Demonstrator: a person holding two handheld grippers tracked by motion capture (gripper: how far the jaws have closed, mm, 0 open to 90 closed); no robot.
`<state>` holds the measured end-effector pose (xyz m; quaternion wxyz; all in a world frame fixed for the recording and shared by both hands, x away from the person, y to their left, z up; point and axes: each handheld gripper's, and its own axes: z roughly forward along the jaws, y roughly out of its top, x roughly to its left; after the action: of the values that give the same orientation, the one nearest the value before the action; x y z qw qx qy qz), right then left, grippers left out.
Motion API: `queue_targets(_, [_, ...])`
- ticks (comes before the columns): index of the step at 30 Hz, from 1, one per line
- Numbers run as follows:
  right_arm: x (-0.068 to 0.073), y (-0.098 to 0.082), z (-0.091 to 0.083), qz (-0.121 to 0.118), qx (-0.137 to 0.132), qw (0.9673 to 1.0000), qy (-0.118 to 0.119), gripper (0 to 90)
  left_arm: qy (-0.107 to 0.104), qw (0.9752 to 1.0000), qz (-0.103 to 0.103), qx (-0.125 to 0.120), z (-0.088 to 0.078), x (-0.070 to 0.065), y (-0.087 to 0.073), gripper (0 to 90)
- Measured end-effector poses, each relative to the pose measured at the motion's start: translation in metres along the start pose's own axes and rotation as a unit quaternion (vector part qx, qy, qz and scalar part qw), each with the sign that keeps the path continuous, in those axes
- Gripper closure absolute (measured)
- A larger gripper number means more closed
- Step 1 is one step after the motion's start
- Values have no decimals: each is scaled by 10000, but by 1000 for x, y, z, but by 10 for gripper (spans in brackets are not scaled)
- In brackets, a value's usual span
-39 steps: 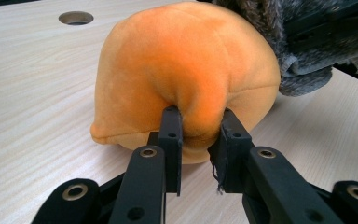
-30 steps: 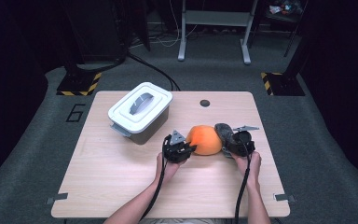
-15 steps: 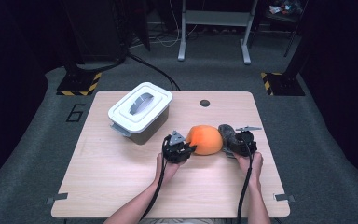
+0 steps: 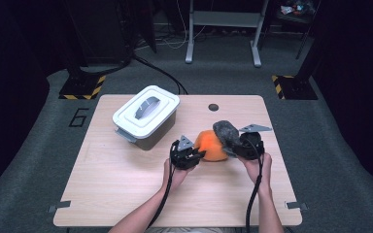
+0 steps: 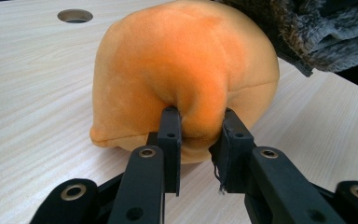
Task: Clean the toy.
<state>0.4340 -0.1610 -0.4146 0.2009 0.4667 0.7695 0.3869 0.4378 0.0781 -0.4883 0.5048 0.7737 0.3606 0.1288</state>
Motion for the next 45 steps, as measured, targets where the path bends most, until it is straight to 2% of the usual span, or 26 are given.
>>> queue_targets(5, [23, 10, 9, -254, 58, 9993, 255, 719, -27, 10000, 25, 12, 0, -1, 0, 742])
queue_targets(8, [33, 13, 18, -404, 98, 9988, 257, 717, -41, 10000, 75, 25, 0, -2, 0, 742])
queue_targets(10, [36, 12, 26, -503, 141, 9985, 148, 718, 1, 9999, 119, 90, 1, -1, 0, 743])
queue_targets(12, [37, 11, 29, -605, 141, 9980, 90, 719, -2, 10000, 43, 52, 2, 0, -1, 744])
queue_targets(13, [38, 11, 29, -531, 140, 9985, 19, 719, 10, 10000, 67, 67, 2, 0, -1, 744])
queue_targets(14, [37, 11, 29, -625, 148, 9979, 30, 720, 20, 10000, 56, 58, 2, -1, -1, 745])
queue_targets(15, [37, 11, 29, -620, 133, 9980, -4, 719, 14, 10000, 30, 51, 2, -1, -1, 745])
queue_targets(16, [37, 11, 28, -538, 135, 9984, -60, 720, 24, 10000, 40, 64, 2, 0, -1, 745])
queue_targets(17, [35, 10, 28, -611, 127, 9980, -46, 719, 33, 10000, 34, 61, 3, 0, -1, 745])
queue_targets(24, [13, -2, 22, -279, 121, 9993, -209, 717, -5, 9999, 12, 104, 2, 2, -1, 745])
queue_targets(26, [6, -6, 21, -169, 126, 9992, -336, 717, -6, 10000, -10, 95, 2, 3, -1, 745])
queue_targets(31, [-13, -18, 25, 100, 419, 9970, -648, 715, -23, 9999, -67, 82, 3, 3, -2, 745])
queue_targets(38, [-33, -34, 42, 494, 766, 9930, -750, 715, -50, 9999, -69, 87, 3, 4, -2, 744])
queue_targets(45, [-47, -45, 65, 686, 1073, 9895, -685, 718, -114, 9998, -114, 98, 3, 4, -2, 744])
